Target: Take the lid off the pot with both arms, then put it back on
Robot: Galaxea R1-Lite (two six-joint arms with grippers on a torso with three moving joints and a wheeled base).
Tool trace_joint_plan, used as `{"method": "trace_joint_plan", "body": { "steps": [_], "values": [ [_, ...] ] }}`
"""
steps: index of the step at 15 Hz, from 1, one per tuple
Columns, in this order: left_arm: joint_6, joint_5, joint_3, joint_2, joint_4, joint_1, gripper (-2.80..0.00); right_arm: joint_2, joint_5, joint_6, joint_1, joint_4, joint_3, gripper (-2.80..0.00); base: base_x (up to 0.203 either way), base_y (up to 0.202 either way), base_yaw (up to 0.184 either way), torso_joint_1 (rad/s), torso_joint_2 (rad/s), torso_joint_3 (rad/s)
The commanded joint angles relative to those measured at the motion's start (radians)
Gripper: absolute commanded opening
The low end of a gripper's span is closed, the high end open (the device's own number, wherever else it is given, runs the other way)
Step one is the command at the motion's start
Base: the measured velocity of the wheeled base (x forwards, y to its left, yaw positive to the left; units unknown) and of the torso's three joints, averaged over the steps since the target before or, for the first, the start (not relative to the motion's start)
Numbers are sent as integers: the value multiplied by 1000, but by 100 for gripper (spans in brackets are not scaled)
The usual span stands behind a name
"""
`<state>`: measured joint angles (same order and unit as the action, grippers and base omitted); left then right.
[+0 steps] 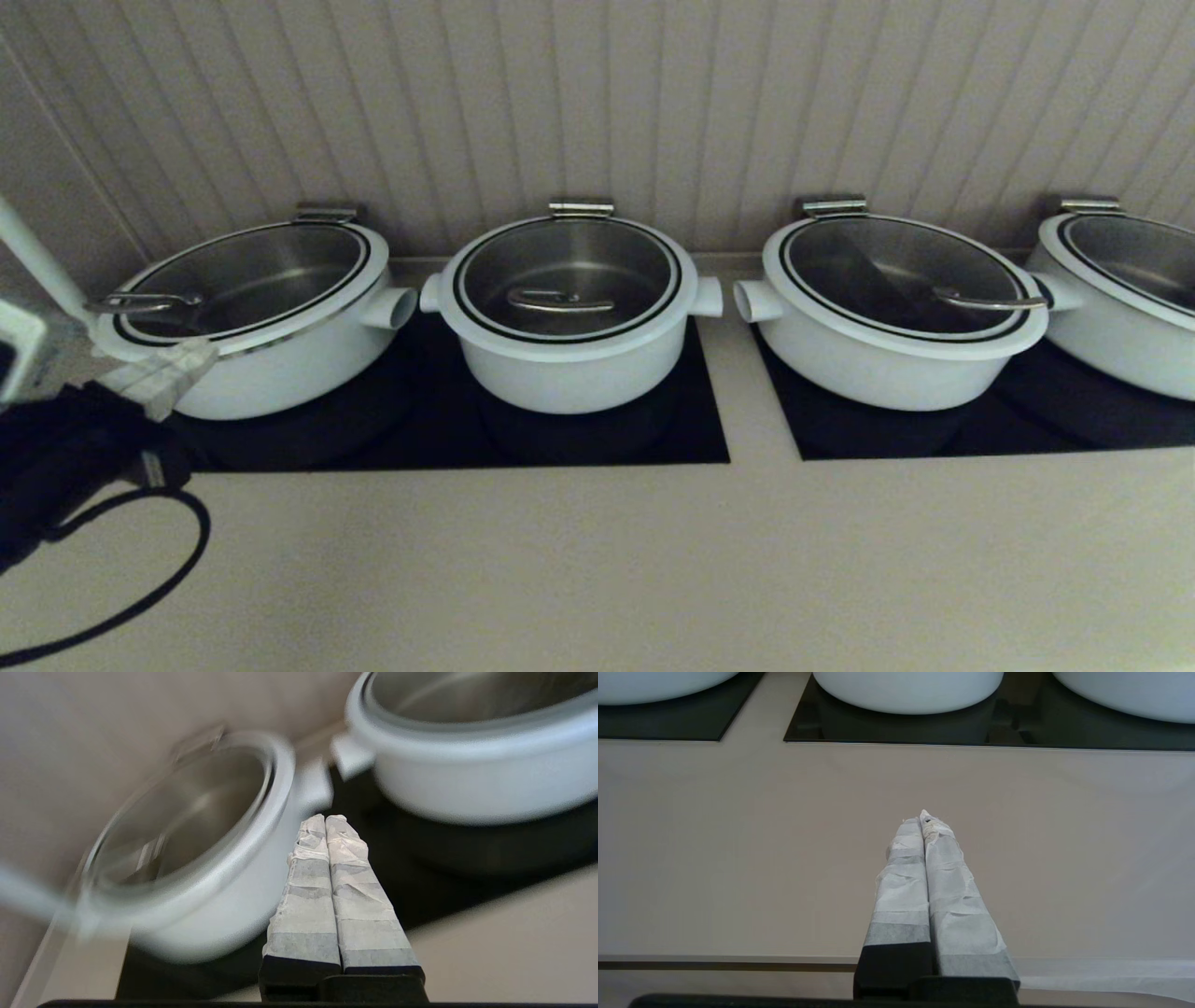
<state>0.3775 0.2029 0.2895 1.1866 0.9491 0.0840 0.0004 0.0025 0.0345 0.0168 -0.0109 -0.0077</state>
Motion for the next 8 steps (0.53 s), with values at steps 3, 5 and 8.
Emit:
{"method": "trace_joint_plan", "body": {
  "steps": [3,5,8],
  "values": [
    [-68,-78,-117,-475,-332,4,-280,0,-1,1,0,0,0,-280,0,0,0,0,0,0],
    [-103,-93,-140,-685,-544,4,-280,0,1,1,0,0,0,-280,0,0,0,0,0,0],
    [-157,-120,-182,-909,-778,3,-280,0,1,1,0,0,0,-280,0,0,0,0,0,0]
  ]
}}
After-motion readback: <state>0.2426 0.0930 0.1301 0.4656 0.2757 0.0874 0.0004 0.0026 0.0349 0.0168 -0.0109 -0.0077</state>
